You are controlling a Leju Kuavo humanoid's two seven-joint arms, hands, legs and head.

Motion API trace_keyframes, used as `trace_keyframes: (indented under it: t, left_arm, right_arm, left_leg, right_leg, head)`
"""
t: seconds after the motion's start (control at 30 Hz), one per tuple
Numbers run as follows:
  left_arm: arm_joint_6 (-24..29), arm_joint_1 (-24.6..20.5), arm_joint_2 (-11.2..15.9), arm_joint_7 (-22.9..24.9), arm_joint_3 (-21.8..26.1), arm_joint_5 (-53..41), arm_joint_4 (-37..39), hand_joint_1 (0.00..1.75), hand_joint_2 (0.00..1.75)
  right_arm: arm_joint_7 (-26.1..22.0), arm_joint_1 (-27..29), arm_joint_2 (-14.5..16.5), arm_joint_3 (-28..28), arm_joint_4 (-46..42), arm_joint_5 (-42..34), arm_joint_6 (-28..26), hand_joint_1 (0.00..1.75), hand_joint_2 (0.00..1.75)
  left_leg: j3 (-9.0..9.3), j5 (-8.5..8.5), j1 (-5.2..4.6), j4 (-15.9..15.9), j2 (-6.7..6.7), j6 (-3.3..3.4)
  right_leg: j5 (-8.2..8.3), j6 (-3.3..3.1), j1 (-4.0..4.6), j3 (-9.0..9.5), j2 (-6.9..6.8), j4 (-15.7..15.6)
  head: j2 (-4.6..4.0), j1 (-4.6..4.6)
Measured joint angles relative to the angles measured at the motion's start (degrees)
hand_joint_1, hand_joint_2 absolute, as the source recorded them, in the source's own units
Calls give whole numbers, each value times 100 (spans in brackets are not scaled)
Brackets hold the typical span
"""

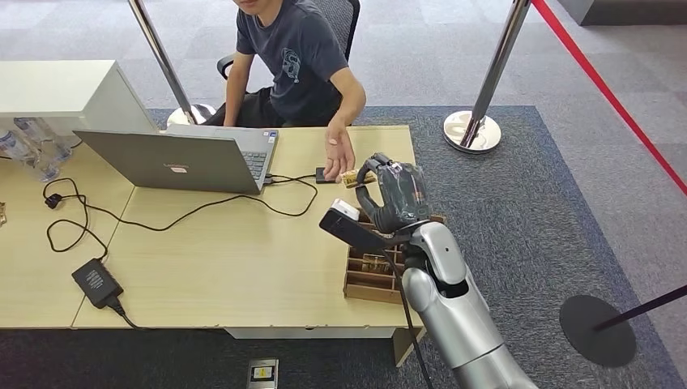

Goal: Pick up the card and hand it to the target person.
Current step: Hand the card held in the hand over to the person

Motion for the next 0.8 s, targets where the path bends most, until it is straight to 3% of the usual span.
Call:
trace_keyframes:
  t: [0.2, 0.57, 0.63, 0.7, 0.73, 0.77, 0.8]
  left_arm:
    - [-27, -3, 3, 55, -3, -51, 0, 0, 0]
    - [-11, 11, 9, 101, 1, 2, 0, 0, 0]
    - [-10, 14, 9, 101, 2, 2, 0, 0, 0]
    - [-10, 15, 9, 101, 4, 0, 0, 0, 0]
    - [-10, 16, 9, 101, 5, -2, 0, 0, 0]
    - [-10, 16, 10, 101, 7, -7, 0, 0, 0]
    - [-10, 16, 10, 101, 11, -11, 0, 0, 0]
  right_arm:
    - [36, -545, 172, -1, 1064, -80, -268, 175, 175]
    - [21, -716, 304, -26, 1841, -2, -473, 171, 175]
    - [48, -721, 309, -34, 1883, 35, -496, 137, 175]
    - [60, -716, 312, -39, 1906, 54, -525, 52, 175]
    - [63, -706, 312, -41, 1904, 66, -543, 22, 175]
    - [65, -686, 311, -44, 1888, 78, -561, 0, 175]
    - [65, -655, 309, -46, 1851, 95, -579, 0, 175]
  left_leg:
    - [-3, 1, 0, 0, -1, 1]
    - [-12, 2, 0, 0, -3, 0]
    - [-12, 2, 0, 0, -3, 0]
    - [-13, 3, 0, 1, -3, 0]
    - [-13, 3, 0, 1, -3, 0]
    - [-13, 3, 0, 1, -3, 0]
    - [-13, 3, 0, 1, -3, 0]
  right_leg:
    - [3, 1, 0, -3, 0, -1]
    - [4, 2, 0, -13, 0, -1]
    - [4, 2, 0, -14, 0, -1]
    - [4, 2, 0, -15, 0, -1]
    - [4, 2, 0, -16, 0, -1]
    - [4, 2, 0, -16, 0, -1]
    - [4, 2, 0, -17, 0, -1]
  head:
    - [1, 0]
    - [1, -1]
    - [1, -1]
    - [1, -1]
    - [1, -1]
    - [1, -1]
    - [1, -1]
